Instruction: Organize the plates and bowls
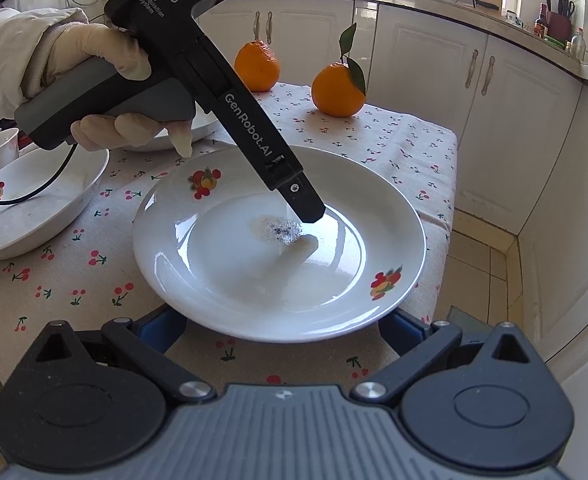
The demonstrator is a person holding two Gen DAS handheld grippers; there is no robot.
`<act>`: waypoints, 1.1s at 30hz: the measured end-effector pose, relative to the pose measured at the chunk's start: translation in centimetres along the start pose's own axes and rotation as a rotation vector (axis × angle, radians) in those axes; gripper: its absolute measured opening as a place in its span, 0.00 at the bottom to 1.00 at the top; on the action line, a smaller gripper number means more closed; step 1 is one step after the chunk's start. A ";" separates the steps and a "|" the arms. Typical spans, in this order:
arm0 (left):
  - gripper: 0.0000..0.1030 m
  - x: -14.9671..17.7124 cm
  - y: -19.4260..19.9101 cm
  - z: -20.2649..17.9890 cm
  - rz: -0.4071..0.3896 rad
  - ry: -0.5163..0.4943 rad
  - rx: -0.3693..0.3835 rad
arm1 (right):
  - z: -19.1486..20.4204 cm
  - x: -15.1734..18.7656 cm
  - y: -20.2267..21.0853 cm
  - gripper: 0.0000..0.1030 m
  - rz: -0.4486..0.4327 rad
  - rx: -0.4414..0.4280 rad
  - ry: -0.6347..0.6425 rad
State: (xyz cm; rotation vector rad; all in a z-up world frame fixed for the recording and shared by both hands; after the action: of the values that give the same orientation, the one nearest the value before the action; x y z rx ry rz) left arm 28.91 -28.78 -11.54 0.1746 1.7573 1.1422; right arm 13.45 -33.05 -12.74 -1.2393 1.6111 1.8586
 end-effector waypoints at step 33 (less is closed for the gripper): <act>0.91 15.5 20.4 -0.2 -0.213 0.130 -0.360 | 12.3 -2.6 6.4 1.00 -0.114 -0.096 0.057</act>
State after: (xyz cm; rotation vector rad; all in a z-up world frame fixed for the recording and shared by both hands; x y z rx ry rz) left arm 13.64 -8.87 -6.24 -0.3036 1.6040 1.3106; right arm 5.48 -22.64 -7.48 -1.4064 1.4625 1.8643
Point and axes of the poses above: each gripper's, at about its wrist camera, not at the fingertips, and y roughly against the way its jaws point, z to its left, x to its underside, the point moved 9 cm from there along -y, roughly the way its jaws point, and after that the axes turned 8 degrees about -z, right-handed, at the moved point
